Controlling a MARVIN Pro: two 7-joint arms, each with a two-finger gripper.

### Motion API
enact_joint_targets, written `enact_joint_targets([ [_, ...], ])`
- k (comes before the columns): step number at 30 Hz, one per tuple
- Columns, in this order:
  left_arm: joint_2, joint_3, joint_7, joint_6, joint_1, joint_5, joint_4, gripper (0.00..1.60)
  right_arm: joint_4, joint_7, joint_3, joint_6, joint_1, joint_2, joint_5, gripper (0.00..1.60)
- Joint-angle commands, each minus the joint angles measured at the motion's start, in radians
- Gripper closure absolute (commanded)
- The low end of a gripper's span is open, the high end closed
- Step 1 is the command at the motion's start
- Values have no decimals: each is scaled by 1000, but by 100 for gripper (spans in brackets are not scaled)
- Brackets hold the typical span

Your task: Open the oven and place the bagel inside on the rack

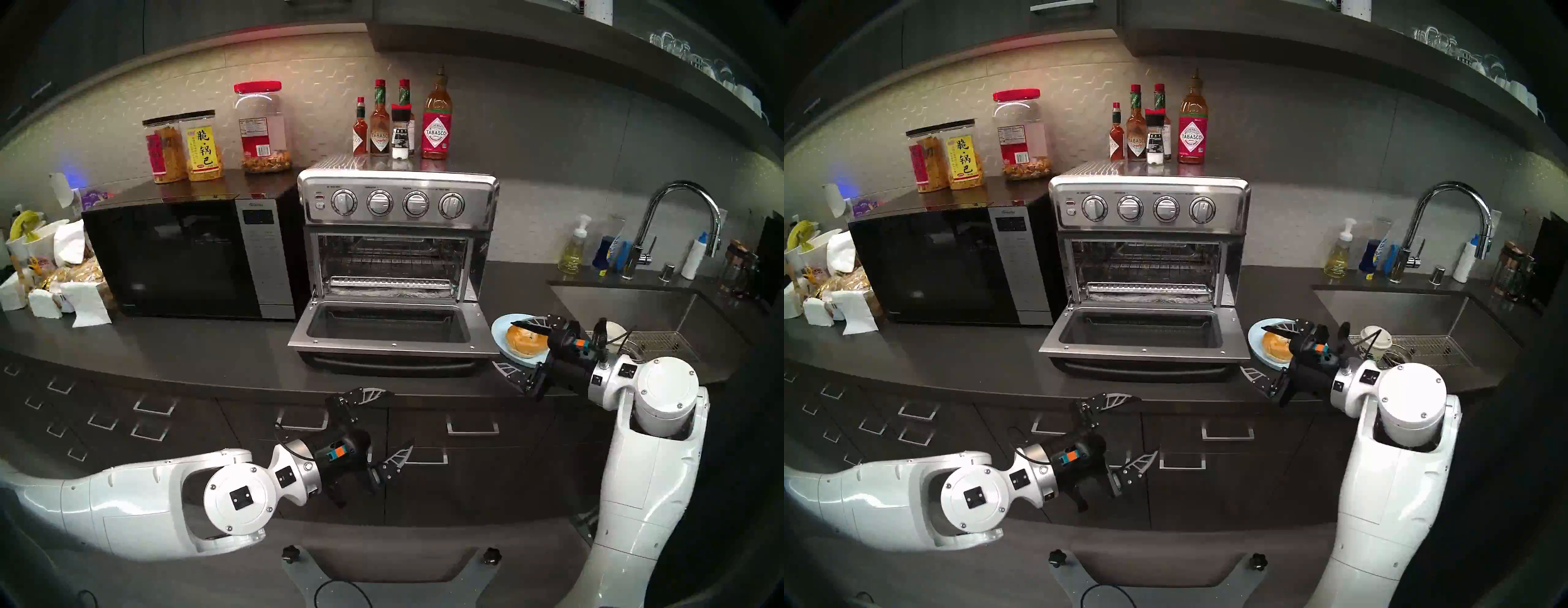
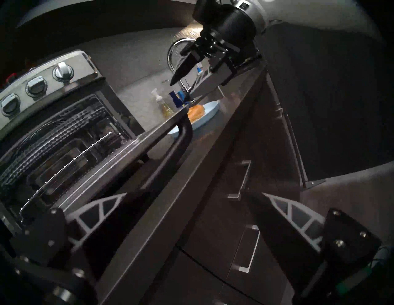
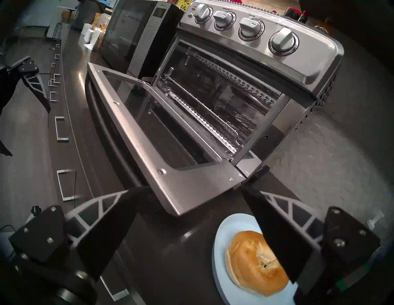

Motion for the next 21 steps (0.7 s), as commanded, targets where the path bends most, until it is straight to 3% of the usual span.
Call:
enact_joint_targets([
  [1, -68, -51, 131, -60, 105, 32, -1, 0, -20, 0, 0, -1, 8, -2, 10, 0],
  [9, -151, -87, 263, -95, 174, 134, 43, 0, -21, 1, 0, -1, 8, -3, 10, 0],
  [14, -194, -94, 332, -156, 197, 158, 71, 0, -21, 1, 0, -1, 8, -3, 10, 0],
  [17, -226, -84, 411, -203, 203, 211, 103, 0, -21, 1, 1, -1, 8, -3, 11, 0],
  [21, -247, -74, 455, -276, 200, 257, 142, 0, -21, 1, 1, 0, 8, -3, 11, 0],
])
